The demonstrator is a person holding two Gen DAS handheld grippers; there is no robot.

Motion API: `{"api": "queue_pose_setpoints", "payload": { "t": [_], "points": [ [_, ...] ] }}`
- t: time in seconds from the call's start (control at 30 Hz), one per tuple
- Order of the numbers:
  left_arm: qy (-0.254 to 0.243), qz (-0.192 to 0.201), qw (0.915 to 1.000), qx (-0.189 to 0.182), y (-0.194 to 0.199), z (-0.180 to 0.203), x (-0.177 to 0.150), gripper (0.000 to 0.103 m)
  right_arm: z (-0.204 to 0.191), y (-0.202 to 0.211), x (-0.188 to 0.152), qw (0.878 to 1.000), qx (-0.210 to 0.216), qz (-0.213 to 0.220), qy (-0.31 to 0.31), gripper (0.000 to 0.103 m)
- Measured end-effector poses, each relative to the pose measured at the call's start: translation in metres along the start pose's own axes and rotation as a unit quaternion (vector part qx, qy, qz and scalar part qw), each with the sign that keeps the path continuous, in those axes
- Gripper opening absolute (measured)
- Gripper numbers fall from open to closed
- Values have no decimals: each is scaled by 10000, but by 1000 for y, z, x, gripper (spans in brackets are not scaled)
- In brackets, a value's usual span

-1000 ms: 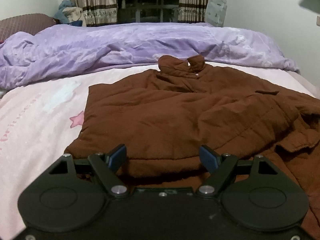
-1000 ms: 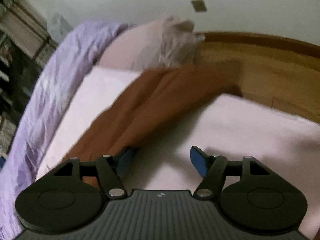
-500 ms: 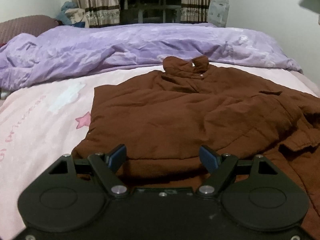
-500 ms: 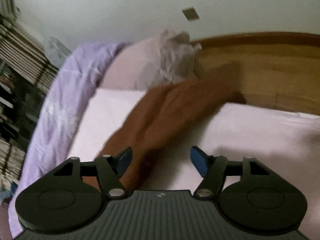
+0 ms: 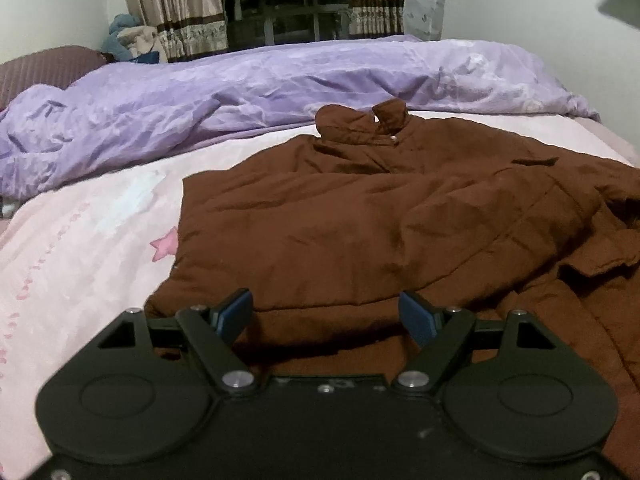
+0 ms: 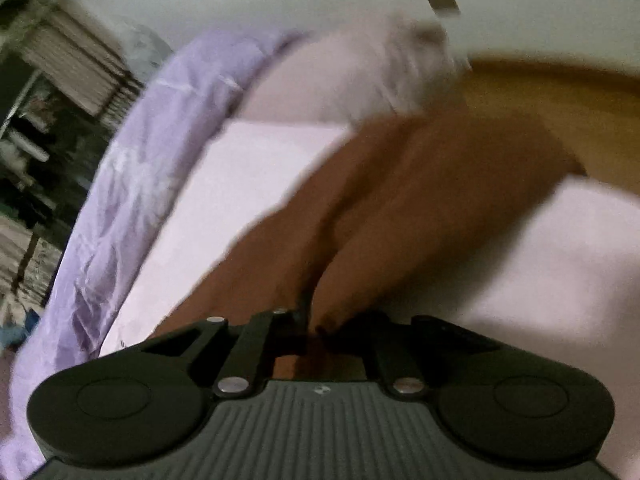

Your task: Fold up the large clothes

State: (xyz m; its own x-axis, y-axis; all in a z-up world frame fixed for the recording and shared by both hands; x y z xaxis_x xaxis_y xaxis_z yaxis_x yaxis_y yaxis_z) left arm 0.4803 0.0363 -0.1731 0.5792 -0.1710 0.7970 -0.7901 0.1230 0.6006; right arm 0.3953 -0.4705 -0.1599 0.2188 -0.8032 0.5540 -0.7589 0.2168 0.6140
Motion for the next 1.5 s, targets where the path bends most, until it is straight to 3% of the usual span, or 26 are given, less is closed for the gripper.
{"api": "queue_pose_setpoints", "payload": {
  "t": [0.07, 0.17, 0.23, 0.27, 0.33, 0.4, 0.43, 0.6, 0.67, 0.73, 0.83, 0.93, 1.0, 1.03, 1.13, 1.23, 1.4, 1.5],
  "points": [
    [-29, 25, 10000, 37, 1, -2, 2, 81, -23, 22, 5, 9986, 53, 368, 379, 7],
    [39, 82, 9999, 83, 4, -9, 7, 82, -84, 61, 3, 9895, 705, 741, 1017, 6],
    [88, 138, 9998, 121, 7, -14, 10, 81, -138, 94, -19, 9748, 1313, 903, 1563, 6],
    [106, 162, 9997, 150, 9, -16, 11, 81, -161, 105, -33, 9661, 1586, 874, 1841, 6],
    [142, 200, 9995, 192, 12, -20, 13, 81, -215, 130, -93, 9308, 2217, 667, 2828, 6],
    [191, 196, 9994, 225, 13, -24, 12, 81, -243, 139, -155, 8997, 2431, 418, 3603, 7],
    [208, 180, 9993, 245, 14, -26, 11, 81, -247, 137, -179, 8944, 2425, 282, 3748, 7],
    [254, 42, 9993, 267, 13, -31, 0, 81, -226, 75, -255, 9069, 2033, -984, 3557, 11],
    [249, -9, 9993, 276, 13, -32, -4, 81, -210, 56, -272, 9081, 1725, -1117, 3649, 13],
    [249, -47, 9992, 297, 12, -34, -7, 81, -205, 61, -278, 9113, 1803, -891, 3594, 13],
    [272, -95, 9991, 322, 10, -36, -9, 81, -211, 67, -277, 9109, 1794, -946, 3592, 17],
    [292, -111, 9989, 337, 10, -36, -9, 81, -216, 70, -273, 9065, 1884, -1165, 3594, 33],
    [313, -96, 9989, 335, 10, -36, -8, 81, -216, 79, -274, 9001, 1824, -1293, 3740, 58],
    [325, -90, 9989, 320, 10, -36, -8, 82, -216, 82, -271, 9008, 1774, -1271, 3754, 63],
    [327, -75, 9990, 286, 9, -33, -5, 82, -207, 92, -253, 9125, 1541, -820, 3699, 77],
    [252, -51, 9994, 239, 10, -25, -3, 82, -191, 95, -230, 9234, 1376, -509, 3547, 79],
    [56, -74, 9996, 275, 12, -19, -6, 82, -158, 84, -182, 9616, 1103, -319, 2494, 84],
    [97, -147, 9992, 351, 9, -24, -11, 82, -142, 80, -165, 9734, 1003, -169, 2054, 85]
  ]
}}
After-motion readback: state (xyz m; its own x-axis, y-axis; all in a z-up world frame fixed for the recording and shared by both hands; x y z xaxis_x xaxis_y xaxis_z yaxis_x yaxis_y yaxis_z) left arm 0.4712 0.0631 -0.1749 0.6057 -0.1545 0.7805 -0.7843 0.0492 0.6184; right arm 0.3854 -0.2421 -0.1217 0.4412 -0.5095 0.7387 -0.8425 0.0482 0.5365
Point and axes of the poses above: each gripper's, at about its wrist camera, not at the fingertips, and y roughly against the way its jaws point, z to its right, x to its top, the point moved 9 cm from there along -y, roughly the way its jaws point, and after that the axes turned 2 degrees about -x, right-handed, at the moved point
